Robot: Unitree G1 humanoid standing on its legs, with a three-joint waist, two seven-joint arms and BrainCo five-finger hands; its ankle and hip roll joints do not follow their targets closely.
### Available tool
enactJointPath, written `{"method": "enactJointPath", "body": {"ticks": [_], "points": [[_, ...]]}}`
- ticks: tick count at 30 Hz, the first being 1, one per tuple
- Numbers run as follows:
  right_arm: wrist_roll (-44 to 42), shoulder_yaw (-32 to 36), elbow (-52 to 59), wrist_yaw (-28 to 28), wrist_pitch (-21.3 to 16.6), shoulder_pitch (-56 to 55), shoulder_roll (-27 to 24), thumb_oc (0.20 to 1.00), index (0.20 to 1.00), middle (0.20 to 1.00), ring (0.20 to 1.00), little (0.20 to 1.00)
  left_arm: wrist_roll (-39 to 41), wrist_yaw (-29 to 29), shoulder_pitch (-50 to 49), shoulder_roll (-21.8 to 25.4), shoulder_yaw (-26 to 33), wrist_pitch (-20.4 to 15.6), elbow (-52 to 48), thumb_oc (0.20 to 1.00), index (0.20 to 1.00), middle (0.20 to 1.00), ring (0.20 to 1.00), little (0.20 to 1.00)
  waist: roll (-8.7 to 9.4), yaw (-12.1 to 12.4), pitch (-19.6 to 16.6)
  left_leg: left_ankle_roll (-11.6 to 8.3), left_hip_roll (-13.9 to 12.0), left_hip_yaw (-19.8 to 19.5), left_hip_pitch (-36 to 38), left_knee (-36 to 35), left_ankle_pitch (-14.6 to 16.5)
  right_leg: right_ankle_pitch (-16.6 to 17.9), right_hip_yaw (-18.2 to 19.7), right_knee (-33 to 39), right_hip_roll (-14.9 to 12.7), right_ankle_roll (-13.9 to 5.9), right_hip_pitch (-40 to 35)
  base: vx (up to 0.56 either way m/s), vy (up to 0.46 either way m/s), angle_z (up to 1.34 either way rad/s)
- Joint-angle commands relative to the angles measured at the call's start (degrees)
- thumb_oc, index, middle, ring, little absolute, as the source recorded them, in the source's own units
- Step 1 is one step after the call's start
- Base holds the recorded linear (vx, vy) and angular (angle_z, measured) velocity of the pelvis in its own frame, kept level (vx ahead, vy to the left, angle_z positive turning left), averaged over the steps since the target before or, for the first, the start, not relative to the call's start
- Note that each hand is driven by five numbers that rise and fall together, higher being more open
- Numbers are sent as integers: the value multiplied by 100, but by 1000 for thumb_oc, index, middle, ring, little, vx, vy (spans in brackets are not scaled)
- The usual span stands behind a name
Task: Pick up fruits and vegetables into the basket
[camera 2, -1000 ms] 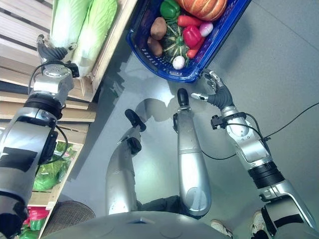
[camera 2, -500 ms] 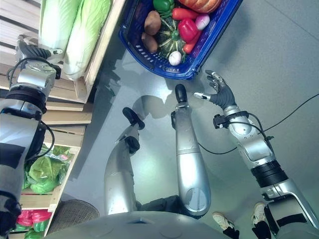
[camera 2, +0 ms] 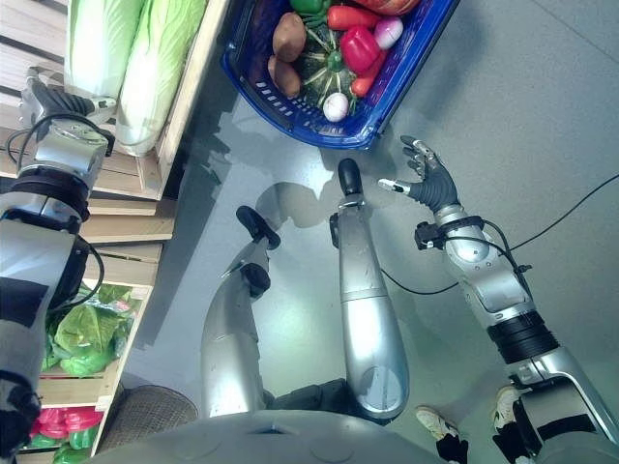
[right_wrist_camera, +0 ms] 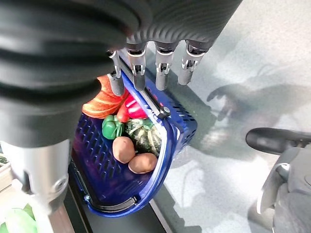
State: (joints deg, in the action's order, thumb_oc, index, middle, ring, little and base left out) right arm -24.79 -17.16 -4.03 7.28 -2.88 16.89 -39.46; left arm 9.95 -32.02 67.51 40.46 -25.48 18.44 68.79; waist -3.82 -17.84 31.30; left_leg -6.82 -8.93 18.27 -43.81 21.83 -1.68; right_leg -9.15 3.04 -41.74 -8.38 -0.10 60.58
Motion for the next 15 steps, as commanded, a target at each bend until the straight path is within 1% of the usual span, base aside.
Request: {"method": "enactJointPath", "body": {"ticks": [1,3,4,5,6,7,8,9,11,13,15], "points": [[-97,-135,-6,89,-275,-64,80,1000,1000,1000,1000,1000,-179,-126,344,128,-113,-878,-108,1000,1000,1000,1000,1000,131,-309,-150,37,23,103,-298,1102,905,222,144,498,155,-325,-82,8,-45,1],[-79,-160,-19,118,-288,-68,128,1000,1000,1000,1000,1000,48,-33,341,83,-81,-1352,-211,1000,1000,1000,1000,1000,149,-305,-150,45,13,105,-302,1099,909,227,141,504,165,-326,-81,5,-51,1],[-75,-166,-4,136,-295,-89,134,1000,1000,1000,1000,1000,41,7,335,68,-71,-1519,-294,1000,1000,1000,1000,1000,154,-302,-150,49,10,107,-306,1096,912,231,142,513,168,-327,-81,2,-33,1],[-72,-165,4,140,-295,-96,136,1000,1000,1000,1000,1000,44,18,331,66,-73,-1597,-325,1000,1000,1000,1000,1000,154,-300,-150,49,8,107,-311,1100,914,232,144,512,171,-329,-78,7,-46,3],[-41,-159,8,147,-308,-123,167,1000,1000,1000,1000,1000,326,253,299,20,-80,-2154,-562,1000,1000,1000,1000,1000,157,-294,-150,60,-4,112,-328,1117,924,239,142,499,175,-335,-63,7,-36,3],[-38,-150,16,147,-313,-136,170,1000,1000,1000,1000,1000,376,306,295,-2,-77,-2298,-671,1000,1000,1000,1000,1000,156,-295,-150,64,-3,117,-321,1110,931,239,141,501,175,-338,-63,7,-37,4],[-33,-120,42,142,-321,-172,174,1000,1000,1000,1000,1000,461,455,273,-47,-69,-2577,-863,1000,1000,1000,1000,1000,151,-298,-150,70,-1,131,-305,1094,939,243,138,510,172,-344,-66,0,0,0],[-24,-95,56,135,-332,-203,177,1000,1000,1000,1000,1000,561,576,250,-76,-72,-2767,-984,1000,1000,1000,1000,1000,145,-299,-150,72,1,141,-294,1082,942,248,137,519,169,-349,-69,3,-13,3],[30,-4,70,68,-381,-306,191,1000,1000,1000,1000,1000,852,915,146,-155,-77,-3107,-1326,1000,1000,1000,1000,1000,127,-304,-150,81,10,158,-273,1065,957,260,137,527,160,-359,-67,8,-4,4],[60,48,80,-2,-410,-369,192,1000,1000,1000,1000,1000,1131,1216,81,-215,-95,-3361,-1511,1000,1000,1000,1000,1000,116,-320,-150,92,15,175,-245,1060,967,269,146,526,159,-361,-73,14,11,4],[91,107,102,-71,-426,-445,179,1000,1000,1000,1000,1000,1479,1528,11,-251,-78,-3480,-1678,1000,1000,1000,1000,1000,99,-334,-150,103,25,196,-197,1036,978,265,151,528,156,-366,-94,8,9,2]]}}
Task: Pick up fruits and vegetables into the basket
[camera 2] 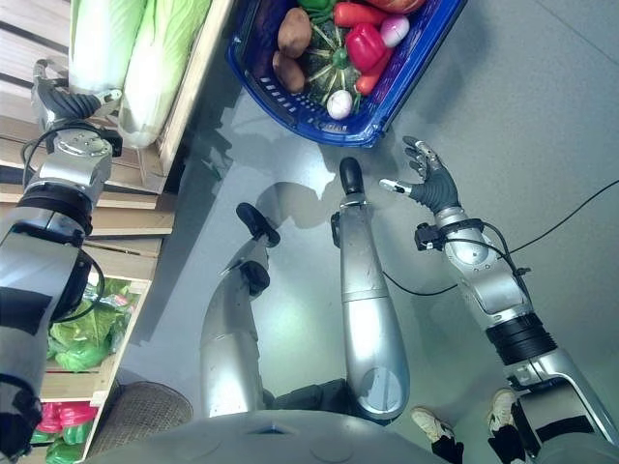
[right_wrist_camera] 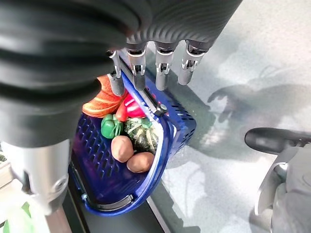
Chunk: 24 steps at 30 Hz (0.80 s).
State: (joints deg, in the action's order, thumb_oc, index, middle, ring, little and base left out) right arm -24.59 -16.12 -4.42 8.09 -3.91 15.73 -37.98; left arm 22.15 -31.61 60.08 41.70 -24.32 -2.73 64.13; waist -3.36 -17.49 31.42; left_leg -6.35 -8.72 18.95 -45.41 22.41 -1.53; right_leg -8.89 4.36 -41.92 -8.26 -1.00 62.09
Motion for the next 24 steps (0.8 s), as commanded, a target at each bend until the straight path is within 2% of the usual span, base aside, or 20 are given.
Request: {"method": "enactJointPath", "body": {"ticks": [1,3,5,12,15,20,24], "points": [[97,23,140,-181,-327,-359,41,1000,1000,1000,1000,1000,401,1710,711,-402,-178,-1422,-1271,1000,1000,1000,1000,1000,48,-371,-162,62,5,138,-21,978,965,236,23,538,145,-275,-250,13,8,5],[111,72,134,-252,-328,-406,35,1000,1000,1000,1000,1000,684,2260,657,-452,-206,-1389,-1307,1000,1000,1000,1000,1000,41,-390,-162,69,4,168,25,971,967,245,16,541,130,-282,-275,9,4,2],[37,111,191,-290,-265,-425,2,1000,1000,1000,1000,1000,795,2684,661,-467,-278,-1195,-1290,1000,1000,1000,1000,1000,33,-412,-162,66,9,201,74,931,957,261,13,572,118,-294,-300,0,0,0],[-116,245,318,-444,-43,-476,-165,1000,1000,1000,1000,1000,495,2923,701,-372,-527,-651,-1051,1000,1000,1000,1000,1000,-12,-524,-162,58,-1,297,178,886,925,288,81,584,112,-290,-315,15,26,0],[-208,255,313,-482,-30,-512,-240,1000,1000,1000,1000,1000,316,2688,792,-288,-646,-416,-913,1000,1000,1000,1000,1000,-23,-566,-162,45,-8,317,197,870,915,293,130,594,120,-279,-308,13,10,-7],[-266,212,231,-494,-187,-615,-277,1000,1000,1000,1000,1000,33,1943,880,-235,-628,-233,-825,1000,1000,1000,1000,1000,-11,-586,-162,47,-23,323,230,894,929,260,159,571,154,-251,-341,8,-16,-5],[-280,82,132,-377,-341,-610,-210,1000,1000,1000,1000,1000,40,1245,958,-270,-488,-349,-736,1000,1000,1000,1000,1000,23,-564,-162,38,-44,318,257,890,921,241,126,586,154,-233,-386,-12,-53,-3]]}}
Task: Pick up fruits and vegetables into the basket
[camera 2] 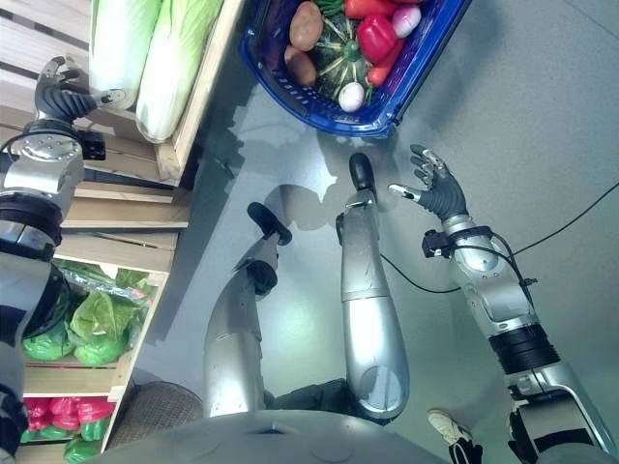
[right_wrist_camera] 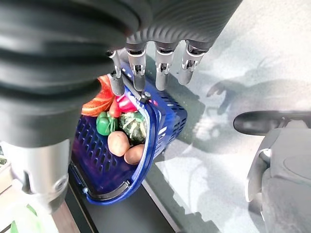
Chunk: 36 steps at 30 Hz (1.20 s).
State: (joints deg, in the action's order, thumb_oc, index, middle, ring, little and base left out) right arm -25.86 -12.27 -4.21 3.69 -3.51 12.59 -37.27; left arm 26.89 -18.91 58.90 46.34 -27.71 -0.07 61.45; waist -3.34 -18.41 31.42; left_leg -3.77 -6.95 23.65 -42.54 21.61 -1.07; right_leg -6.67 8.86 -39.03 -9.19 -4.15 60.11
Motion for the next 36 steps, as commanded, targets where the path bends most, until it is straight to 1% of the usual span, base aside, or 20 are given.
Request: {"method": "enactJointPath", "body": {"ticks": [1,2,4,6,8,13,14,17,18,20,24,29,34,36], "points": [[-144,-333,80,88,-436,-306,-249,1000,1000,1000,1000,1000,-494,-313,1081,-747,-90,-779,-488,1000,1000,1000,1000,1000,32,-454,-162,-219,-224,-175,-28,981,880,11,-338,289,242,86,-209,-24,-71,-1],[-145,-353,67,103,-464,-313,-236,1000,1000,1000,1000,1000,-568,-510,1079,-753,-46,-861,-518,1000,1000,1000,1000,1000,38,-443,-162,-219,-226,-187,-31,992,885,1,-345,283,243,94,-219,-25,-81,2],[-137,-429,33,189,-566,-350,-163,1000,1000,1000,1000,1000,-854,-1301,1084,-786,165,-1172,-691,1000,1000,1000,1000,1000,65,-394,-162,-219,-230,-231,-11,1001,902,-36,-375,251,245,106,-257,-23,-86,4],[-114,-527,-48,299,-717,-398,-59,1000,1000,1000,1000,1000,-1480,-2102,1074,-827,379,-1347,-941,1000,1000,1000,1000,1000,89,-335,-162,-220,-213,-287,32,988,917,-57,-431,258,232,126,-322,-31,-102,3],[-97,-569,-63,348,-776,-437,-9,1000,1000,1000,1000,1000,-1793,-2461,1039,-842,491,-1382,-1072,1000,1000,1000,1000,1000,101,-299,-162,-219,-204,-317,47,974,919,-66,-463,269,229,135,-359,-21,-79,5],[-73,-686,-138,470,-962,-536,89,1000,1000,1000,1000,1000,-2386,-3416,1019,-796,672,-1336,-1370,1000,1000,1000,1000,1000,111,-200,-162,-219,-177,-404,134,904,903,-114,-541,263,222,156,-480,-15,-68,8],[-54,-688,-127,483,-991,-562,97,1000,1000,1000,1000,1000,-2436,-3627,998,-787,712,-1345,-1428,1000,1000,1000,1000,1000,102,-184,-162,-222,-163,-416,168,869,888,-114,-561,278,215,157,-512,-9,-34,3],[-26,-711,-81,532,-1018,-625,93,1000,1000,1000,1000,1000,-2462,-4001,900,-773,878,-1317,-1568,1000,1000,1000,1000,1000,79,-140,-162,-224,-119,-446,265,790,867,-149,-600,300,211,168,-619,-3,-17,-6],[-6,-709,-64,542,-1008,-628,112,1000,1000,1000,1000,1000,-2573,-4230,855,-784,969,-1277,-1637,1000,1000,1000,1000,1000,75,-115,-162,-225,-105,-467,308,755,853,-174,-626,297,207,177,-666,-8,-34,-12],[3,-708,-11,554,-970,-646,111,1000,1000,1000,1000,1000,-2607,-4349,832,-772,1008,-1257,-1692,1000,1000,1000,1000,1000,75,-106,-162,-226,-102,-471,352,720,839,-184,-646,309,200,179,-712,-8,-33,-11],[-4,-690,97,567,-903,-707,111,1000,1000,1000,1000,1000,-2751,-4626,843,-717,1078,-1045,-1886,1000,1000,1000,1000,1000,102,-64,-162,-222,-104,-508,413,704,824,-231,-709,323,206,199,-835,-6,-50,4],[-21,-661,166,561,-843,-728,121,1000,1000,1000,1000,1000,-2665,-4584,871,-675,1037,-911,-1971,1000,1000,1000,1000,1000,114,-55,-162,-209,-107,-514,461,696,815,-257,-743,328,232,214,-917,-2,-18,3],[-23,-652,238,516,-729,-692,125,1000,1000,1000,1000,1000,-2403,-4548,928,-671,993,-575,-1902,1000,1000,1000,1000,1000,133,-71,-162,-188,-130,-498,491,707,813,-288,-745,313,264,227,-963,0,0,0],[-35,-653,225,497,-715,-684,142,1000,1000,1000,1000,1000,-2298,-4520,925,-689,1009,-330,-1855,1000,1000,1000,1000,1000,146,-73,-162,-177,-137,-504,490,738,829,-307,-740,303,281,234,-985,0,0,0]]}}
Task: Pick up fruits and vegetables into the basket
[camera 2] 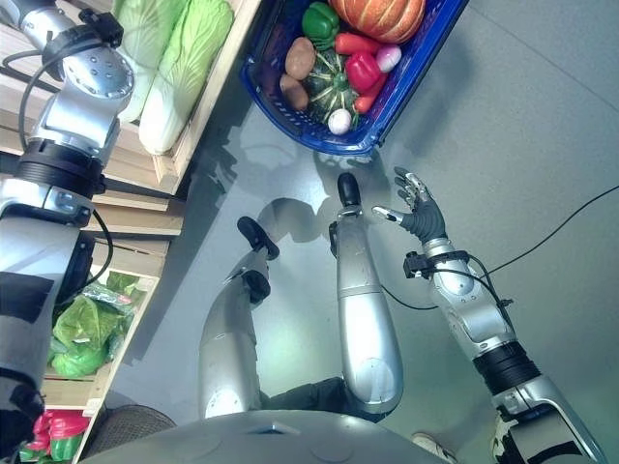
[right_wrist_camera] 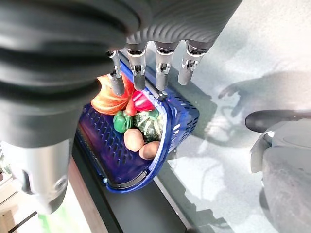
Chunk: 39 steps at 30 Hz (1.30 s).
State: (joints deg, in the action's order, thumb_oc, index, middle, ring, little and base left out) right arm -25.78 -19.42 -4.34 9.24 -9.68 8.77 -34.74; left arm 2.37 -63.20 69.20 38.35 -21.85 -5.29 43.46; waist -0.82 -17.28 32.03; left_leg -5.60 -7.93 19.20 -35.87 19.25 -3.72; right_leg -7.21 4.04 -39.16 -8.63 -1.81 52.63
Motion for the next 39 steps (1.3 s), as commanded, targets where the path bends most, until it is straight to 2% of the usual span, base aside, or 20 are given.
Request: {"method": "enactJointPath", "body": {"ticks": [1,6,11,15,19,26,29,39], "points": [[-46,53,229,-59,-71,-282,-96,1000,1000,1000,1000,1000,213,-107,-86,121,407,346,4,1000,1000,1000,1000,1000,-96,-193,-224,11,-48,-55,-167,990,1098,-258,-259,313,232,2,-257,0,0,0],[-107,18,161,-105,-40,-214,-77,1000,1000,1000,1000,1000,634,245,15,177,362,756,423,1000,1000,1000,1000,1000,-53,-229,-224,19,-83,-32,-159,1032,1096,-270,-253,323,260,5,-311,0,0,0],[-144,16,193,-137,76,-158,-87,1000,1000,1000,1000,1000,1203,1054,124,211,174,1295,874,1000,1000,1000,1000,1000,-50,-278,-224,31,-118,16,-208,1077,1088,-261,-220,309,283,-4,-270,0,0,0],[-141,7,198,-138,202,-70,-79,1000,1000,1000,1000,1000,1528,1458,183,165,51,1631,1110,1000,1000,1000,1000,1000,-65,-315,-224,41,-133,51,-260,1121,1092,-267,-186,277,300,-4,-211,0,0,0],[-171,-8,194,-132,303,29,-106,1000,1000,1000,1000,1000,1747,1715,225,137,-82,1692,1424,1000,1000,1000,1000,1000,-74,-355,-224,43,-142,84,-316,1149,1092,-265,-150,261,323,-8,-141,9,11,-6],[-268,-46,112,-94,318,144,-118,1000,1000,1000,1000,1000,1873,2168,272,62,-244,1462,1683,1000,1000,1000,1000,1000,-41,-384,-224,47,-198,116,-490,1243,1095,-251,-103,215,380,-1,22,2,-5,-2],[-282,-54,66,-102,315,184,-109,1000,1000,1000,1000,1000,2023,2546,268,15,-316,1335,1776,1000,1000,1000,1000,1000,-32,-398,-224,50,-211,135,-524,1259,1099,-245,-103,212,383,-1,58,-2,-16,-3],[-297,16,104,-125,534,300,-154,1000,1000,1000,1000,1000,2905,3498,129,-149,-403,1468,2087,1000,1000,1000,1000,1000,-65,-475,-224,33,-242,211,-571,1256,1084,-227,-61,178,396,-5,179,0,0,0]]}}
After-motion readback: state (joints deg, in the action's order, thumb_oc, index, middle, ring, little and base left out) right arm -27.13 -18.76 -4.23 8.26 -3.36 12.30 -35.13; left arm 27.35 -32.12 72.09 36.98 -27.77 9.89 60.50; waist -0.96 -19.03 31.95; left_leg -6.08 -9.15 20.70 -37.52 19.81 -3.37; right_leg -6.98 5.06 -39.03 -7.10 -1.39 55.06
